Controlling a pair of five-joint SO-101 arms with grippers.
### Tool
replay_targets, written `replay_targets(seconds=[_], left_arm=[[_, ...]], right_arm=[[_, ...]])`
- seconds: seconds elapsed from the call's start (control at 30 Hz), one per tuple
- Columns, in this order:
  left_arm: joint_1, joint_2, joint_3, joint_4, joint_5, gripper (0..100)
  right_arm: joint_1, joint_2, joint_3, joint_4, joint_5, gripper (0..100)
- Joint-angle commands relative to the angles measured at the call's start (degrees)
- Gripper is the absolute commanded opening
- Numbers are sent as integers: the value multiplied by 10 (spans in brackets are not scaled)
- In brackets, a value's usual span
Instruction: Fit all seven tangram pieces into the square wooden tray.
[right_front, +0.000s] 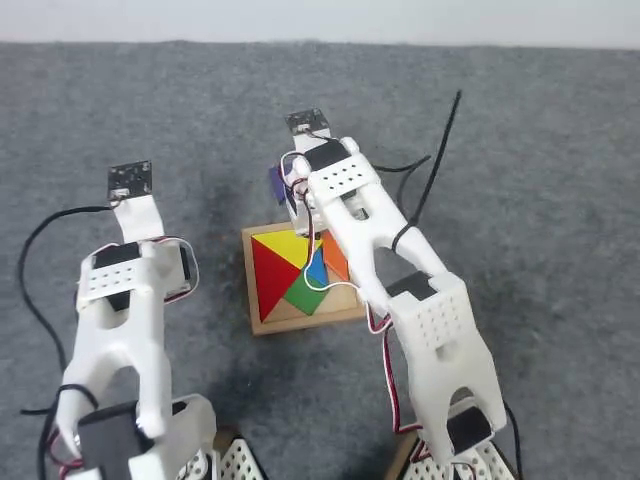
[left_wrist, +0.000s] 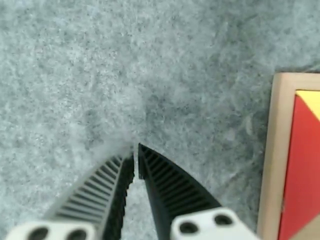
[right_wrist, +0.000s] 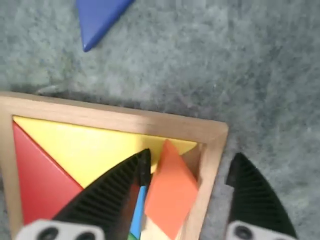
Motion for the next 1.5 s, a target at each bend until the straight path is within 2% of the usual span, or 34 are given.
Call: replay_targets(seconds=[0.0, 0.17, 0.5, 0.8, 1.03, 1.1, 1.2, 1.47], left_arm=[[4, -18, -3, -11, -8, 11], [4, -18, -3, -11, -8, 11], [4, -18, -3, -11, -9, 11], [4, -18, -3, -11, -9, 11], [4, -18, -3, -11, -9, 11], [4, -18, -3, -11, -9, 11], [4, -18, -3, -11, -9, 11], [4, -18, -3, -11, -9, 11]], right_arm=[[28, -1, -19, 6, -8, 187], [36, -1, -19, 29, -9, 121], [47, -36, -18, 46, -9, 114], [109, -189, -17, 106, -4, 117], [80, -288, 32, 212, 39, 110], [55, -307, 99, 209, 43, 91], [12, -342, 215, 163, 42, 13], [-34, -402, 484, -44, 20, 8]])
